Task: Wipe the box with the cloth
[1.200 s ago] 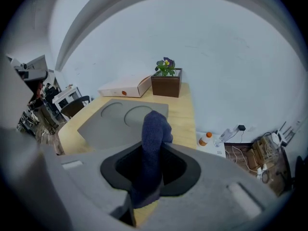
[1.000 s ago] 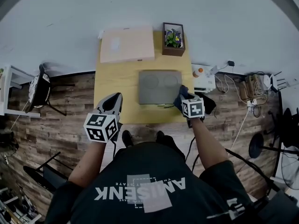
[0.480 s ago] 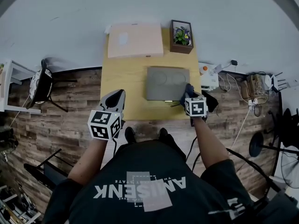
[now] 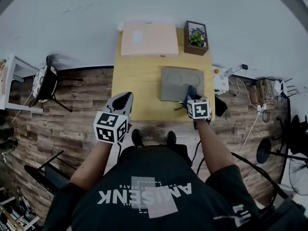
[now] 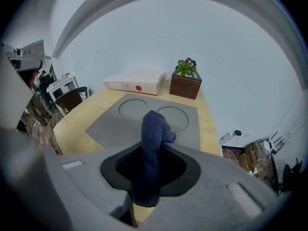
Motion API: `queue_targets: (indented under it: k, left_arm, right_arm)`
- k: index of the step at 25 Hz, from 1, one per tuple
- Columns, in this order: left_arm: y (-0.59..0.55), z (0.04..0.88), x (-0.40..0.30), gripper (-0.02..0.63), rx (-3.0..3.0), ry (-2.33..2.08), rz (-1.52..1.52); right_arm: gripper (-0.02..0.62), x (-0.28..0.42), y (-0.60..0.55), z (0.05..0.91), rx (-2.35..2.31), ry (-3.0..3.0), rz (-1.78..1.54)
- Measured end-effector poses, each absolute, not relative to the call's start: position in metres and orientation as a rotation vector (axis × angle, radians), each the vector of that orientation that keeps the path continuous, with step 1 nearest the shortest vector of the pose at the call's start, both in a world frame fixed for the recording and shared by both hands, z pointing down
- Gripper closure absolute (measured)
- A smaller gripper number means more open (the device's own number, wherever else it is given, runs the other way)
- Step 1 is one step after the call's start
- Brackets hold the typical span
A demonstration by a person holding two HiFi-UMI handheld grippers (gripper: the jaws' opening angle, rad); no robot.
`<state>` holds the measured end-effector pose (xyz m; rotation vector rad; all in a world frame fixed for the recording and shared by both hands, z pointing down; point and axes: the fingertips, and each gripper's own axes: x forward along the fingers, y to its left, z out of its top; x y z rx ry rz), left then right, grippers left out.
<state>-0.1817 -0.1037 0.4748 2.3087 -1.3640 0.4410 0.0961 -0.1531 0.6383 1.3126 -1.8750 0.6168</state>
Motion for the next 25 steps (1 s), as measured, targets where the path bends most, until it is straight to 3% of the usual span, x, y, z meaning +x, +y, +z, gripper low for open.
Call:
queue_targets:
  k: [25]
  left_arm:
    - [-0.065, 0.474, -0.248, 0.607, 2.243, -1.470, 0.375]
  right_arm:
    - [0.509, -0.053, -0.144, 0.642, 1.012, -1.979, 0.517]
